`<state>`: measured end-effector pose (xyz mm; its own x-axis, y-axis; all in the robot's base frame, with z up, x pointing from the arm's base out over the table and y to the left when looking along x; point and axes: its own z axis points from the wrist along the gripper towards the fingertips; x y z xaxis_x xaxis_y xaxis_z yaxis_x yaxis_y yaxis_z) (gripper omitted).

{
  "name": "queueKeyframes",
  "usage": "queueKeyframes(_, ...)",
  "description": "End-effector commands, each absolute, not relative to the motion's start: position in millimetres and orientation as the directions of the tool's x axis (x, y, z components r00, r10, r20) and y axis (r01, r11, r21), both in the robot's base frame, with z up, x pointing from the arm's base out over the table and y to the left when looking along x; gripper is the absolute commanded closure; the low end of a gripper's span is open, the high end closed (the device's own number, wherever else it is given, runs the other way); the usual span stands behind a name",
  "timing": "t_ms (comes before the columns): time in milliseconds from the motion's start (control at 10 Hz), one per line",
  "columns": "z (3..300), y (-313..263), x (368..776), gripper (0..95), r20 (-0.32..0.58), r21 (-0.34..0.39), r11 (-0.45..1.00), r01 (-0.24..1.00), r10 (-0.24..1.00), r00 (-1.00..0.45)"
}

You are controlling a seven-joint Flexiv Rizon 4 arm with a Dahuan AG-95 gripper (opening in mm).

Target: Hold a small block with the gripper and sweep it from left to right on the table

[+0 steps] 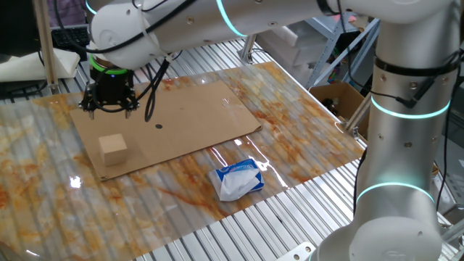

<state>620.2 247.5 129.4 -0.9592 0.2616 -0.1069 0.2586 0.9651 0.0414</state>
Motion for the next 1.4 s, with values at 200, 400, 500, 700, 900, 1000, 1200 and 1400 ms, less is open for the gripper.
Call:
queueKeyframes(200,128.9,248.7,622.1,19.0,-0.107,0.038,0.966,0.256,0.259,-0.960)
queueKeyframes(400,128.7,248.5,622.7,19.0,-0.107,0.037,0.966,0.256,0.258,-0.960)
queueKeyframes(500,128.8,248.5,623.0,19.0,-0.107,0.037,0.966,0.258,0.260,-0.960)
queueKeyframes(700,128.7,248.5,623.1,19.0,-0.107,0.036,0.966,0.256,0.258,-0.960)
queueKeyframes(900,128.5,248.4,623.4,19.0,-0.106,0.035,0.966,0.256,0.258,-0.960)
queueKeyframes(1000,128.5,248.3,623.5,19.0,-0.106,0.035,0.967,0.253,0.255,-0.961)
queueKeyframes(1200,128.1,248.3,623.9,19.0,-0.106,0.035,0.967,0.251,0.253,-0.962)
queueKeyframes(1400,127.5,248.0,624.7,19.0,-0.106,0.034,0.968,0.250,0.253,-0.962)
